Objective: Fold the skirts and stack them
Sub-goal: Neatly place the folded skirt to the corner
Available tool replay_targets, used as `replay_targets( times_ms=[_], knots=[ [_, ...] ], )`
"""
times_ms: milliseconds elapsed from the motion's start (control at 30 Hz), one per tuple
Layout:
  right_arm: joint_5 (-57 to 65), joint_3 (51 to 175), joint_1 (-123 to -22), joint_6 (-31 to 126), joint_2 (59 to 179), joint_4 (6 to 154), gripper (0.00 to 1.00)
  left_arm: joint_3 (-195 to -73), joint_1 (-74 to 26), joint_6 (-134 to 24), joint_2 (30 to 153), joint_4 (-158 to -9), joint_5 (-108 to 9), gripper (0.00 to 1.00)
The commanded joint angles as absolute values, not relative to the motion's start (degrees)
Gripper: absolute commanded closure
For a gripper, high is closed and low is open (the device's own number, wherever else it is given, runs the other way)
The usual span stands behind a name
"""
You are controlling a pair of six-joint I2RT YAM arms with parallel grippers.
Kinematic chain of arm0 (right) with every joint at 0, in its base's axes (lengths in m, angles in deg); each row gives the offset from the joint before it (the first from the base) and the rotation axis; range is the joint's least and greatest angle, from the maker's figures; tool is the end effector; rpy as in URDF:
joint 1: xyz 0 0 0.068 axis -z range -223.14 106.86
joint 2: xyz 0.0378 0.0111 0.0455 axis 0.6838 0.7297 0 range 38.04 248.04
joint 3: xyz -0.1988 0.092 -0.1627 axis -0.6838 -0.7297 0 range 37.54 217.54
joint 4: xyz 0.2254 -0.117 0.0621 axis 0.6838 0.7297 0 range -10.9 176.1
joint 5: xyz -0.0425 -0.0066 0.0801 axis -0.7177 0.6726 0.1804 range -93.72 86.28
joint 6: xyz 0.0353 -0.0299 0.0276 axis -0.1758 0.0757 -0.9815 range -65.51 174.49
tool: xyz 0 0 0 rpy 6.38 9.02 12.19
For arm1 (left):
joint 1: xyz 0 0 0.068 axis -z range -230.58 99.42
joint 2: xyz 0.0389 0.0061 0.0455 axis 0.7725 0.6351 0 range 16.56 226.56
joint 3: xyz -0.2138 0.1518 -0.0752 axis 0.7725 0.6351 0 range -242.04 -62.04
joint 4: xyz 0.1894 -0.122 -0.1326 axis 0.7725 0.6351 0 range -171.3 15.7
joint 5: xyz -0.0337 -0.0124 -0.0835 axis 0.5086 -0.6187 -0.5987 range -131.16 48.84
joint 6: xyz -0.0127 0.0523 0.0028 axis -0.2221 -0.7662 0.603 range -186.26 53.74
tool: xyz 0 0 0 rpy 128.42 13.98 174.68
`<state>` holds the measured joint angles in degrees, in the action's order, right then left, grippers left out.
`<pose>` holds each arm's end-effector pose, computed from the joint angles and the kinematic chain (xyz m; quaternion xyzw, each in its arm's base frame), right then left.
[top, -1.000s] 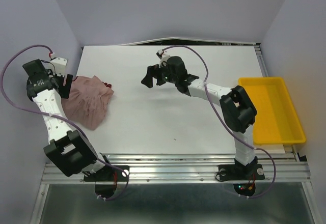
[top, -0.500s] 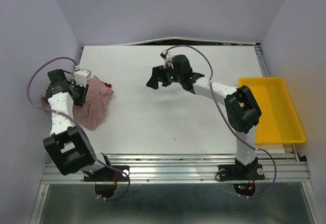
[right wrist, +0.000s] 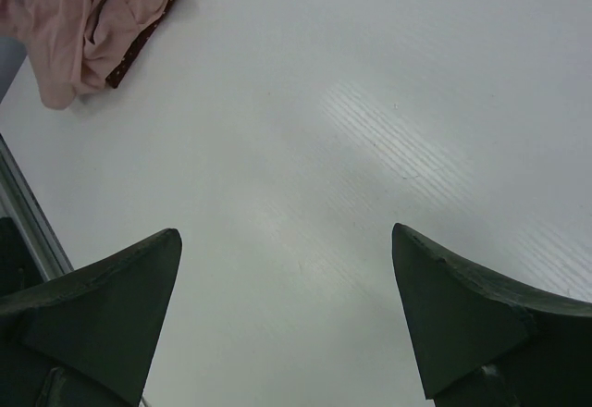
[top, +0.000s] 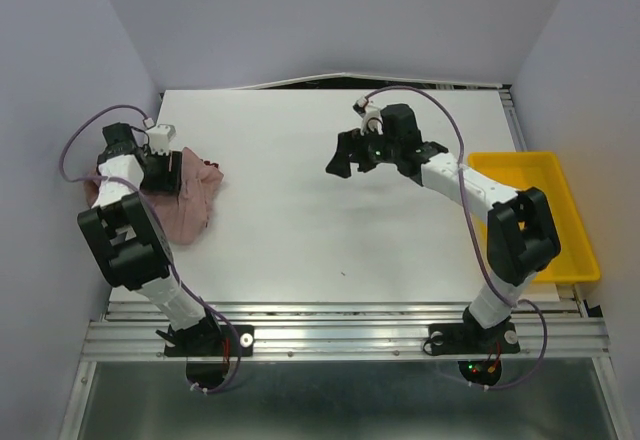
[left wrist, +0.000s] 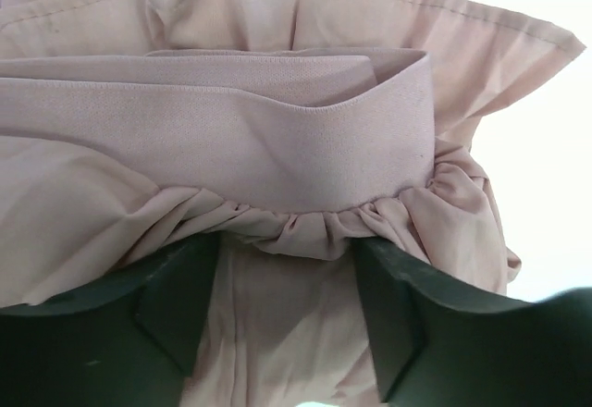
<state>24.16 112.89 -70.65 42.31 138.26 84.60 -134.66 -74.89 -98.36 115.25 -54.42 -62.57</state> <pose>0.3518 0.2020 0.2715 -0.2311 0.8185 0.3605 0.3830 0.3433 0.1409 0.2352 0.1221 0.9255 -0.0077 0.3583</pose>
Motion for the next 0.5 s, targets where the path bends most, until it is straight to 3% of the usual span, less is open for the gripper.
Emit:
replay_targets(
  times_ms=[0,67,100,333,467],
  knots=[
    [23.97,112.25,-70.48,47.28,131.13,88.15,0.0,-140.24,-74.83,-99.3,107.54,-51.6,-62.61,0.23],
    [21.43,112.68,-69.16,48.94,129.37,90.96,0.0,-142.98,-74.75,-100.01,103.5,-49.05,-61.56,0.13],
    [20.46,112.86,-68.55,49.39,127.53,92.71,0.0,-145.95,-74.75,-100.01,101.31,-48.0,-60.24,0.01],
    [17.11,110.4,-58.45,51.41,119.0,97.81,0.0,-159.23,-68.08,-98.78,99.35,-44.82,-54.61,0.01],
    [16.14,109.26,-53.52,51.42,115.48,101.33,0.0,-159.08,-60.35,-96.24,99.09,-47.8,-54.08,0.01]
  ],
)
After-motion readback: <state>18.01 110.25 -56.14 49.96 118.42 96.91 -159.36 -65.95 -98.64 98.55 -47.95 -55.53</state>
